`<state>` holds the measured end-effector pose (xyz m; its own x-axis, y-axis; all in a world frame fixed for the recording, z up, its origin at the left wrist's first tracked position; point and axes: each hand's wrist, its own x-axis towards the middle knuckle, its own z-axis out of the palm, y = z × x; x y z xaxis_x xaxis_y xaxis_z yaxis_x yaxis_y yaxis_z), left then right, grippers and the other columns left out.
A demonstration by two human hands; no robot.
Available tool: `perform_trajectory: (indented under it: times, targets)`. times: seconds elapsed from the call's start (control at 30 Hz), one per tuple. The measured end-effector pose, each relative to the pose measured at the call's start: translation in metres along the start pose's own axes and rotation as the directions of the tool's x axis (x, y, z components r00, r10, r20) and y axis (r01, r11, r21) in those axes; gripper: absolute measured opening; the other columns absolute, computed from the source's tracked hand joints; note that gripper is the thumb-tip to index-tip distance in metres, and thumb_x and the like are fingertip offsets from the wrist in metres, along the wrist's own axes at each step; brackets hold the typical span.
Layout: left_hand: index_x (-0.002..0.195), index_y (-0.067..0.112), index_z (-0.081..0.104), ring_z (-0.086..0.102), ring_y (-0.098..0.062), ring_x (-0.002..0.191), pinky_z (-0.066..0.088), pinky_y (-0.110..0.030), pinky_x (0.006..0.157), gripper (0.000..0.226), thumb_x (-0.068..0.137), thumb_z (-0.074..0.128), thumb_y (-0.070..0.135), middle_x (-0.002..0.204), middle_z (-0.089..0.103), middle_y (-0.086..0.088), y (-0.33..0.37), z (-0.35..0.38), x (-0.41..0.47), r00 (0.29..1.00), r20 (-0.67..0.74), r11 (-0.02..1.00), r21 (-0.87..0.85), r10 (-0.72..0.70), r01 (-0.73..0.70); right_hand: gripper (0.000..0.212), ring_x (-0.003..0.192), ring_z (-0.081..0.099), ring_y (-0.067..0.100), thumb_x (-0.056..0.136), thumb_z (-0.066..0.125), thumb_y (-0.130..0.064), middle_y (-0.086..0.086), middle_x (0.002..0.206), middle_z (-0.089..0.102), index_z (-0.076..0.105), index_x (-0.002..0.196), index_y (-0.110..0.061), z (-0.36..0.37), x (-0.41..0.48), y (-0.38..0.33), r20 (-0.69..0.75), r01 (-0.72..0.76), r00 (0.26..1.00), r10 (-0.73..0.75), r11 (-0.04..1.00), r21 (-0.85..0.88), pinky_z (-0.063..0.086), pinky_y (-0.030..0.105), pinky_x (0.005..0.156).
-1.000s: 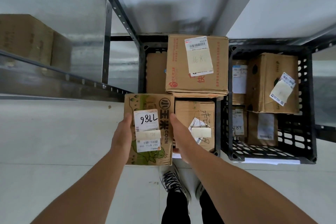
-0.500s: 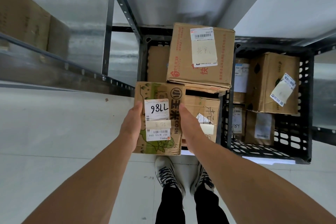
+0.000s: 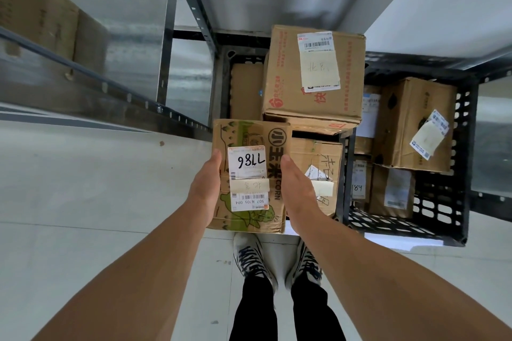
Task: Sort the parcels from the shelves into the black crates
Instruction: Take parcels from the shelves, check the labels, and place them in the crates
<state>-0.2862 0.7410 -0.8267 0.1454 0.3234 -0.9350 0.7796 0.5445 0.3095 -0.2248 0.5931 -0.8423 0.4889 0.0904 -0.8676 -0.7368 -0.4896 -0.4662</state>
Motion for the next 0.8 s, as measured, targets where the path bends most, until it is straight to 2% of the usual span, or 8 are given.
perform_trajectory:
  times: [0.13,0.27,0.43,0.53,0.6,0.67,0.8]
  targets:
    - [0.117,0.036,0.060,0.062,-0.031,0.108,0.043,-0.052,0.101,0.047,0.099,0.026,0.064,0.114,0.068,-0.003,-0.001,0.002,0.007,1.000,-0.026,1.000,-0.022,-0.016,0.015,0.079,0.126,0.053,0.024,0.077,0.029,-0.087,-0.006,0.134,0.063,0.056,0.138,-0.045,0.005,0.002,-0.002,-0.016,-0.001,1.000,0.000,0.999,-0.039,0.038,0.052,0.114]
    - [0.099,0.036,0.063,0.066,-0.030,0.100,0.044,-0.055,0.103,0.043,0.101,0.027,0.059,0.100,0.072,-0.002,-0.005,0.007,0.016,0.999,-0.041,0.999,-0.036,-0.034,0.032,0.098,0.129,0.052,0.026,0.059,0.025,-0.094,-0.005,0.137,0.062,0.053,0.140,-0.047,0.006,0.015,0.000,-0.047,-0.028,0.999,0.027,0.999,-0.017,0.037,0.054,0.115]
    - [0.100,0.035,0.063,0.066,-0.026,0.092,0.047,-0.049,0.096,0.043,0.102,0.026,0.057,0.097,0.071,-0.002,-0.006,0.009,0.015,0.999,-0.028,0.999,-0.030,-0.029,0.028,0.102,0.133,0.051,0.026,0.056,0.028,-0.096,-0.006,0.141,0.060,0.049,0.143,-0.048,0.010,0.021,0.006,-0.055,-0.045,0.997,0.046,0.999,0.020,0.037,0.054,0.115]
    - [0.111,0.036,0.061,0.064,-0.025,0.094,0.046,-0.046,0.092,0.045,0.101,0.024,0.060,0.103,0.069,-0.001,-0.004,0.004,0.009,1.000,-0.014,1.000,-0.026,-0.008,0.007,0.103,0.134,0.050,0.026,0.058,0.025,-0.101,-0.006,0.142,0.059,0.049,0.143,-0.049,0.012,0.016,0.008,-0.022,-0.029,0.999,0.028,0.999,-0.014,0.035,0.055,0.115]
    - [0.114,0.037,0.060,0.063,-0.028,0.100,0.044,-0.049,0.098,0.048,0.100,0.023,0.063,0.107,0.068,-0.002,-0.008,-0.002,0.000,1.000,-0.013,0.999,-0.032,-0.004,0.003,0.106,0.132,0.052,0.027,0.054,0.022,-0.107,-0.007,0.139,0.061,0.052,0.138,-0.051,0.012,0.006,0.012,0.002,-0.023,1.000,0.023,0.999,-0.022,0.036,0.056,0.114]
    - [0.119,0.037,0.061,0.061,-0.032,0.108,0.040,-0.054,0.105,0.053,0.098,0.023,0.066,0.114,0.068,-0.003,-0.012,-0.007,-0.012,1.000,-0.005,0.999,-0.041,-0.022,0.021,0.100,0.129,0.054,0.027,0.056,0.021,-0.107,-0.007,0.136,0.063,0.055,0.133,-0.053,0.010,-0.005,0.015,0.025,-0.027,0.999,0.027,0.999,-0.023,0.036,0.057,0.113]
    - [0.125,0.034,0.063,0.064,-0.032,0.107,0.041,-0.055,0.106,0.058,0.098,0.023,0.067,0.117,0.070,-0.005,-0.011,-0.006,-0.041,1.000,0.017,0.998,-0.053,-0.023,0.024,0.095,0.129,0.053,0.028,0.062,0.021,-0.103,-0.005,0.134,0.064,0.058,0.132,-0.049,-0.003,-0.025,0.006,0.041,-0.001,0.999,0.002,0.999,-0.032,0.034,0.058,0.113]
